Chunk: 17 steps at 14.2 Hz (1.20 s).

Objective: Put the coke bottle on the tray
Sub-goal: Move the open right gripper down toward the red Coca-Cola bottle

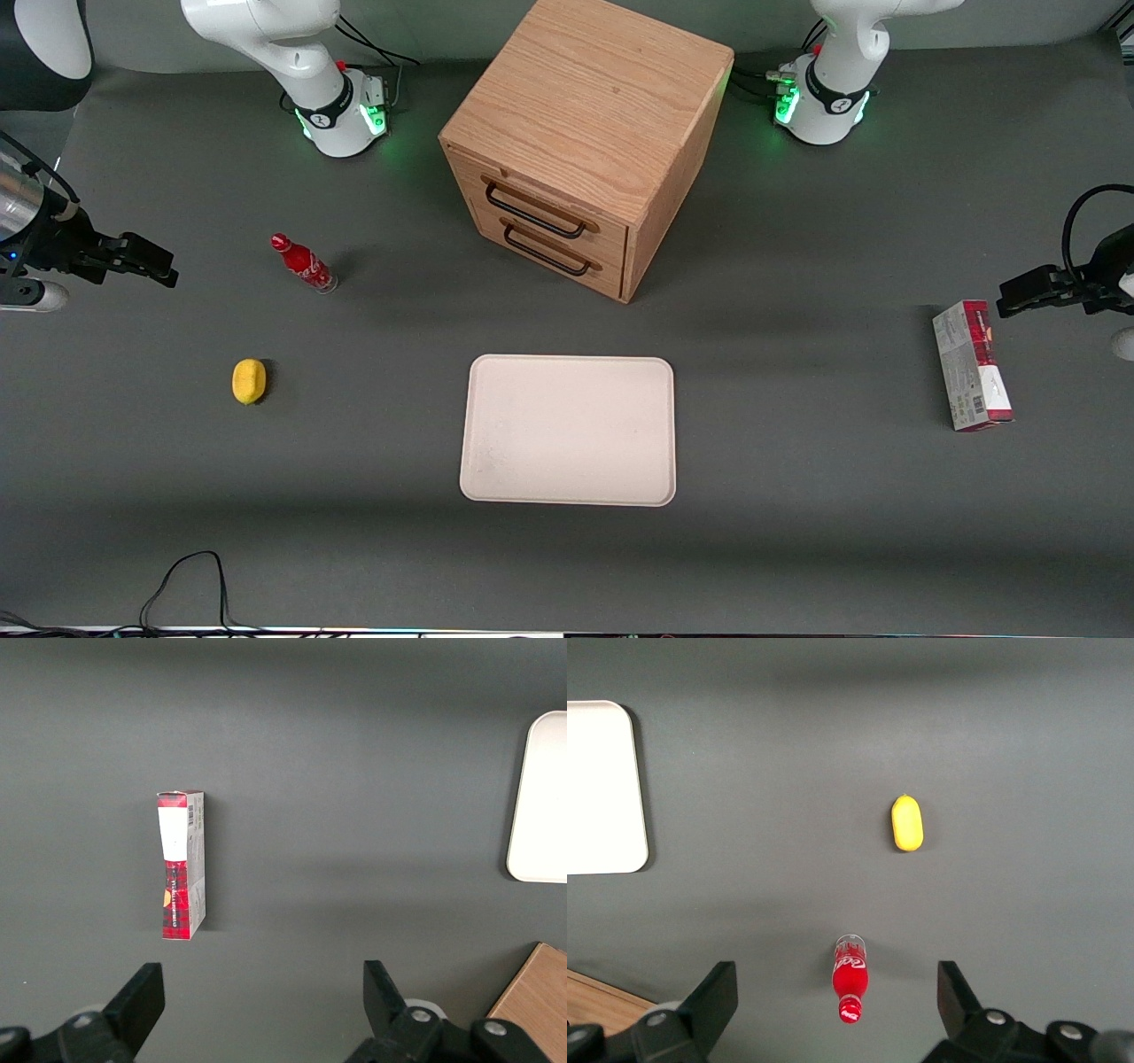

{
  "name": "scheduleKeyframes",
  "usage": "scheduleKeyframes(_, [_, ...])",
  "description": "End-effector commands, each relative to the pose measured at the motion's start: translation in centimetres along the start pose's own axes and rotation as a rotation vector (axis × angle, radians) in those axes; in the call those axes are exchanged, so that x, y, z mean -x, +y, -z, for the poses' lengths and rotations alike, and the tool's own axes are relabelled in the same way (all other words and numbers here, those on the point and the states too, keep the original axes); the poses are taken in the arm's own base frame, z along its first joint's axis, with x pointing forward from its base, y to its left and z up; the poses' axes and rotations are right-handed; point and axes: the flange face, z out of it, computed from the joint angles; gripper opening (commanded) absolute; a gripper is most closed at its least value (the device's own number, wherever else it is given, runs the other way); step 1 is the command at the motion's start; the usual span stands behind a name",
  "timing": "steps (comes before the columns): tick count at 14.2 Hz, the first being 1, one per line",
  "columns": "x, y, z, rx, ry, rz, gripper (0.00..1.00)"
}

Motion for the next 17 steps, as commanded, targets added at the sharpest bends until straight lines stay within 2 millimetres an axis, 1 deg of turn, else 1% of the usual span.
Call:
scheduleKeyframes(1, [-0.5, 0.0, 0.2, -0.027, -0.017, 0.021, 1.00])
scheduleKeyframes(3, [-0.3, -0.6, 0.0, -0.031, -0.023, 0.027, 1.00])
scheduleKeyframes(4, [0.1, -0.8, -1.1, -0.029, -0.050, 0.024, 1.00])
scheduleKeyframes(5, [1.4, -0.7, -2.6, -0.028, -0.104, 0.025, 1.00])
scheduleKeyframes(6, [3.0, -0.5, -4.7, -0.030, -0.141, 0.038, 1.00])
scheduleKeyframes(7, [4.2, -0.2, -6.7, -0.035, -0.116, 0.036, 1.00])
scheduleKeyframes(8, [5.7, -0.5, -8.8, -0.040, -0.092, 0.042, 1.00])
scheduleKeyframes(9, [7.5, -0.5, -11.6, -0.043, -0.084, 0.043, 1.00])
scheduleKeyframes(11, [10.4, -0.8, -16.2, -0.051, -0.045, 0.051, 1.00])
scheduleKeyframes(13, [13.2, -0.9, -21.2, -0.055, -0.016, 0.054, 1.00])
scheduleKeyframes(14, [14.3, -1.0, -23.2, -0.056, -0.001, 0.055, 1.00])
scheduleKeyframes(15, [15.3, -1.0, -25.0, -0.057, 0.012, 0.058, 1.00])
scheduleKeyframes(16, [16.1, -1.0, -26.2, -0.057, 0.014, 0.075, 1.00])
scheduleKeyframes(17, [16.6, -0.8, -26.9, -0.058, 0.004, 0.104, 1.00])
